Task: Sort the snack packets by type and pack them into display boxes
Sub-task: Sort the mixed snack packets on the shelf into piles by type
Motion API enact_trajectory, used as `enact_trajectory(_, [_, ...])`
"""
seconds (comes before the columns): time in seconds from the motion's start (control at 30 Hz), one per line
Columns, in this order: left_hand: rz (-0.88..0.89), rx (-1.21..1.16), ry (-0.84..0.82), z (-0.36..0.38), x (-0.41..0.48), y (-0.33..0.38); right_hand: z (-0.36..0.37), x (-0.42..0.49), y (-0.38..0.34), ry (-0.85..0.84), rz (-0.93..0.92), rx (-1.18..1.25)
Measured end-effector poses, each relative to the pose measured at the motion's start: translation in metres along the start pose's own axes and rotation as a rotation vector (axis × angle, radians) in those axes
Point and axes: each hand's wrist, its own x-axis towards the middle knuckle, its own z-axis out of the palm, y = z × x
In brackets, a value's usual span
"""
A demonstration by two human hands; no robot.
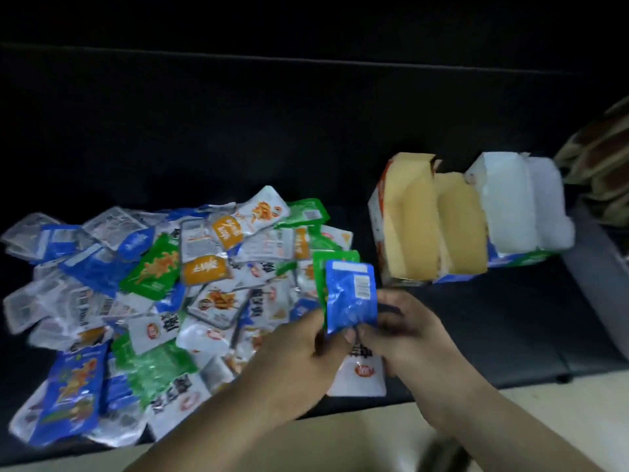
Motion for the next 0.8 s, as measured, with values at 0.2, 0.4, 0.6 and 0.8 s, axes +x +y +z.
enact_trajectory(0.2, [-0.042,0.158,-0.116,0.061,0.02,0.016,-0.094,0.002,0.058,0.311,0.128,0.062])
enact_trajectory(0.4, [-0.027,0.21,-0.082,0.095,0.045,0.035,-0.172,0.031,0.079,0.634,0.053,0.08])
enact_trajectory(0.6, [0.061,0.382,-0.128,0.091,0.058,0.054,-0.183,0.023,0.087,0.596,0.055,-0.734])
enact_trajectory(0.8, [0.086,0.355,-0.072,0.093,0.047,0.04,-0.179,0.029,0.101,0.468,0.098,-0.943])
